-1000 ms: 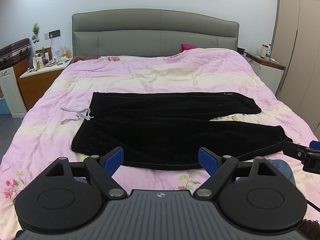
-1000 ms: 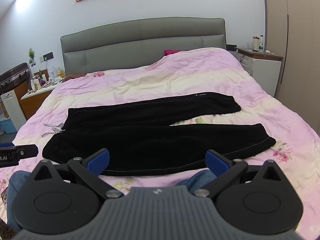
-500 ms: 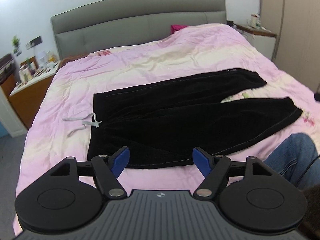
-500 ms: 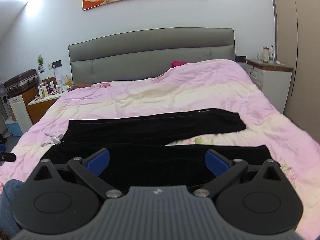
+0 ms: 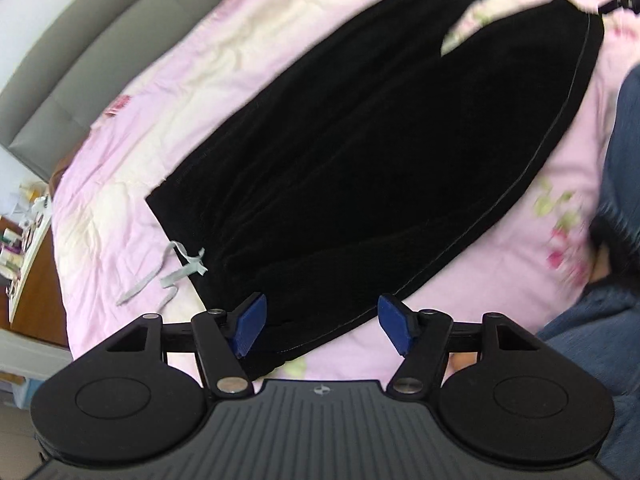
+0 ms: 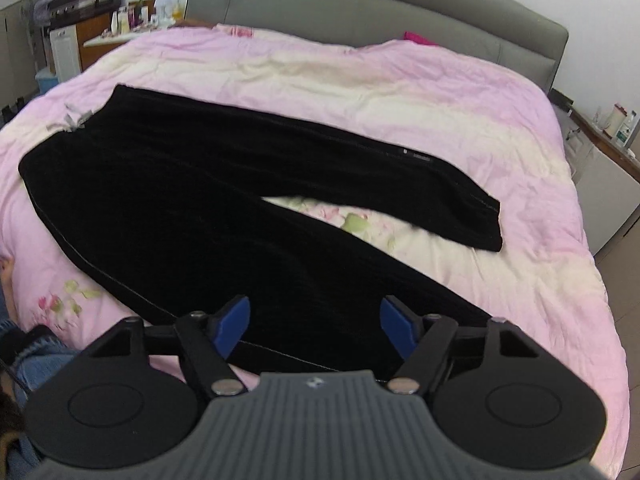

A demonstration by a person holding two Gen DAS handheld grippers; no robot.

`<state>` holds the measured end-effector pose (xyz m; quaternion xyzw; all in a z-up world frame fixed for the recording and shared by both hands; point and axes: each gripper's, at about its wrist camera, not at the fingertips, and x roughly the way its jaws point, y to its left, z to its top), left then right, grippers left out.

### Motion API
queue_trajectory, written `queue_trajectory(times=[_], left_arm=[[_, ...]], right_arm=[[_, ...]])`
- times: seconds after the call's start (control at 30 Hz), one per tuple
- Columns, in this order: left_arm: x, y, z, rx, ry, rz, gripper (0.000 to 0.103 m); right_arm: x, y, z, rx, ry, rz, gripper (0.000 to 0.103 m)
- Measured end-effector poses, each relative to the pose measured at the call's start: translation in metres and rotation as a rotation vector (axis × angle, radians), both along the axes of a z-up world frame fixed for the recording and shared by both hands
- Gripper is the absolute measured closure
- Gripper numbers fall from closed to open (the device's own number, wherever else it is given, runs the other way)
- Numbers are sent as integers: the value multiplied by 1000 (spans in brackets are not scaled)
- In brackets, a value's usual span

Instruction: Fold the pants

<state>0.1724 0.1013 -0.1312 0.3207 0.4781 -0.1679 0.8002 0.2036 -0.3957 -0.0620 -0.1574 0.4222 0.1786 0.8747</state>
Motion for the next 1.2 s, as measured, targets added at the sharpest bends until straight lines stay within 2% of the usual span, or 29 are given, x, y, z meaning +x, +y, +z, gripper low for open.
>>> queue_trajectory(times=[0.13,0.27,0.37,0.43,0.53,0.6,0.63,0.67,0.7,0.8,0.83,0.87,0.97,1.07,1.2], left_arm=[[19,-3,-42,73,97,-44,27],[26,-16,-80,193,148,-142,27],[28,-21,-107,269,178,-203,27],[31,-21,-121,287,205,-204,27],[37,-20,-133,319,197,-182,27],[35,-21,-132,329,162,-167,51],[34,-20,-133,322,131,-152,59],[31,-19,-130,307,102,-128,75],[30,-17,-127,288,78,-88,85],[23,-10,-107,201,7,25,90],[22,-8,-99,182,-27,54,90],[21,-8,-90,167,-60,79,91],[24,-8,-62,145,-167,128,93],[49,-5,-30,91,-224,207,93],[102,4,8,11,-247,312,93]], right_arm=[[25,-5,-46,-152,104,104,35],[41,-6,-91,-275,228,238,35],[51,-6,-117,-313,296,313,36],[57,-5,-129,-333,322,350,36],[66,-3,-144,-361,355,392,46],[68,-3,-149,-371,355,399,60],[68,-5,-150,-373,346,392,64],[68,-7,-149,-368,336,386,70],[69,-10,-148,-357,326,373,75],[68,-15,-139,-317,299,309,83],[69,-4,-137,-308,280,287,86],[69,-3,-132,-300,258,271,90],[75,0,-110,-290,154,206,93],[92,6,-84,-293,60,156,95],[136,18,-57,-328,-36,110,97]])
